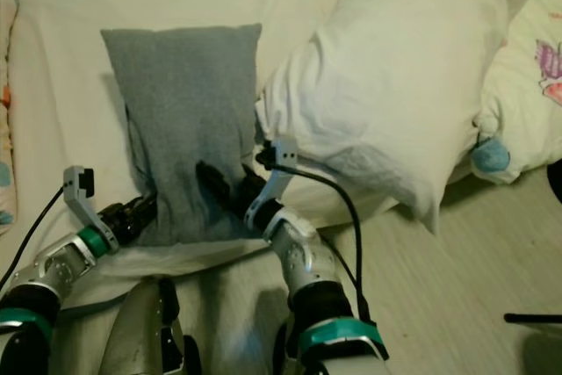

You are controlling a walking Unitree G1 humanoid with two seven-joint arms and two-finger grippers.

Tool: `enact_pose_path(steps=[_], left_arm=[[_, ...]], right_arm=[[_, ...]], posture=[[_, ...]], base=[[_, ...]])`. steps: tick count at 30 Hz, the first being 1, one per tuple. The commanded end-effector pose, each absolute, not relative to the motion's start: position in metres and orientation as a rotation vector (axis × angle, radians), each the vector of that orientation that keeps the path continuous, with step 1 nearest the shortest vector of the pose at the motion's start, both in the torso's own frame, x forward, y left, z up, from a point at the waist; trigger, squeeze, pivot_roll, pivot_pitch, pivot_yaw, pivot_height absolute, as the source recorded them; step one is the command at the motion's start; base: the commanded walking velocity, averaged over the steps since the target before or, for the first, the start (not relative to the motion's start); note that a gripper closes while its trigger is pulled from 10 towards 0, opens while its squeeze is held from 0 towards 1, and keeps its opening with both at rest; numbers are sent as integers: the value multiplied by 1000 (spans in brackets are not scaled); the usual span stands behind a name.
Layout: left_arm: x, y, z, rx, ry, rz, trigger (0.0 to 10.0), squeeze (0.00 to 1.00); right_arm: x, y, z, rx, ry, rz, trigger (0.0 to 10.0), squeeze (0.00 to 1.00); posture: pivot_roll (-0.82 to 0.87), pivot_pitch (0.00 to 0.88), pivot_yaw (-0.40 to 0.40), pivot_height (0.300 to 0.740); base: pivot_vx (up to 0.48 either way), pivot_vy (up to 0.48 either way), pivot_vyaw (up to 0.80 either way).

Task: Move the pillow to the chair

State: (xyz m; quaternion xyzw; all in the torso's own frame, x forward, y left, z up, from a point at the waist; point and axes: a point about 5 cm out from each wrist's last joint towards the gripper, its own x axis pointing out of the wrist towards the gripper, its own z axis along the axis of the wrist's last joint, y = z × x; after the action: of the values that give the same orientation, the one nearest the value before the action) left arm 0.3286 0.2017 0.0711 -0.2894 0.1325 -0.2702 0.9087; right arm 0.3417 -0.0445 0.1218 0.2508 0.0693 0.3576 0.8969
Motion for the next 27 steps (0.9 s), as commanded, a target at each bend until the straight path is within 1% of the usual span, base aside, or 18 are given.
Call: enact_pose_path(steps=[1, 6, 7, 8, 20, 27], left_arm=[[315, 168, 50, -615, 401, -704, 0, 0], [313, 165, 49, -596, 400, -717, 0, 0], [313, 167, 49, -595, 394, -706, 0, 0], [313, 168, 49, -590, 386, -695, 0, 0], [316, 178, 52, -563, 313, -594, 0, 0], [321, 179, 65, -546, 215, -574, 0, 0]], right_arm=[[322, -13, 98, 526, 292, 829, 0, 0], [322, -11, 97, 531, 286, 829, 0, 0], [321, -9, 97, 526, 285, 828, 0, 0], [321, -7, 97, 523, 283, 828, 0, 0], [317, -2, 99, 572, 266, 816, 0, 0], [321, -3, 103, 572, 236, 778, 0, 0]], posture=[[61, 249, 32, 550], [65, 249, 41, 550], [76, 250, 67, 550], [77, 250, 73, 550], [93, 242, 91, 550], [98, 181, 93, 550]], base=[[0, 0, 0], [0, 0, 0], [0, 0, 0], [0, 0, 0], [0, 0, 0], [0, 0, 0]])
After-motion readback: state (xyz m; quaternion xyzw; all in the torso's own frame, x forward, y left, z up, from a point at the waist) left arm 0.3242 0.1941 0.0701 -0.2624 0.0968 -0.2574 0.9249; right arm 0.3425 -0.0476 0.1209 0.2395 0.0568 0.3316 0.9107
